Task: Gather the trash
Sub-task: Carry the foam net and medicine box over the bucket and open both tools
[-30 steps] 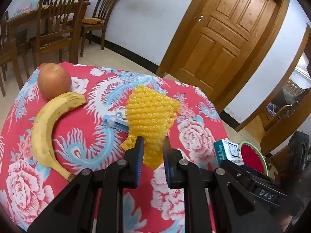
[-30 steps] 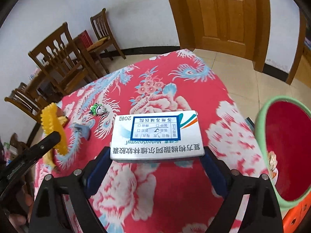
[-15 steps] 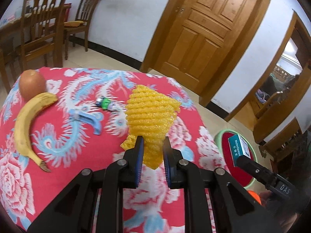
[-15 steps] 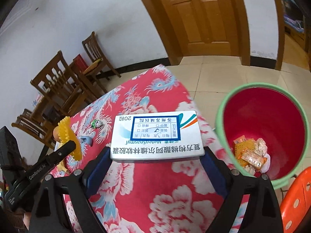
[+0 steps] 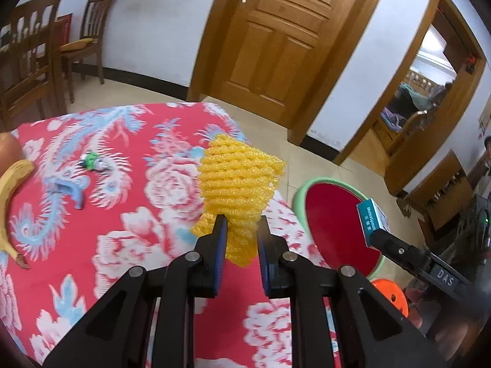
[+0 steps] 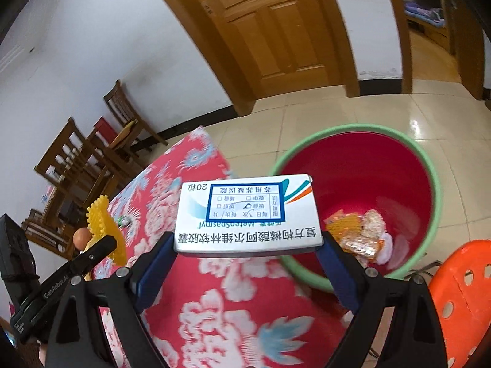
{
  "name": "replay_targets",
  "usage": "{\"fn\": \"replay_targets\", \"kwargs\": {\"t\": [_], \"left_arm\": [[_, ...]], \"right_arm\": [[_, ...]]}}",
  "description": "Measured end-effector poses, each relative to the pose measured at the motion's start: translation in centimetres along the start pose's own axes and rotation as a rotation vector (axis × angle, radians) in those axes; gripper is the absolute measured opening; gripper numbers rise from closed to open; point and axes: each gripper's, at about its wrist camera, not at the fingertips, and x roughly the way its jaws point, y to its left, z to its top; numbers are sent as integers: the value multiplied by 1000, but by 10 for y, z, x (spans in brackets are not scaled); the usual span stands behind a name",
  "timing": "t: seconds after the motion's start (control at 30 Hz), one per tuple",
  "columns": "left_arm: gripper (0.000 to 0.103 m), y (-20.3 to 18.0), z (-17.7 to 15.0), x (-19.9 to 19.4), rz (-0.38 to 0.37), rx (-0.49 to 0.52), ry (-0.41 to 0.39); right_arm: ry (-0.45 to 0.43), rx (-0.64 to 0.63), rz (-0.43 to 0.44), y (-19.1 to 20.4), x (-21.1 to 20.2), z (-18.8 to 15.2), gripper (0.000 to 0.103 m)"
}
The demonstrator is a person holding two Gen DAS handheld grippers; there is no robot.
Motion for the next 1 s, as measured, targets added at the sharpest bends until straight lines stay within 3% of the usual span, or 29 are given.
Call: {"fn": "replay_targets", "kwargs": {"t": [0.47,1.0], "left_arm": [[19,-73,-5,45,-67,117,93],[19,-130,-20,90,-134,218,210]], "right_arm": [[1,137,-88,-81,0,12,93],[10,234,-101,-124,6,19,95]]}}
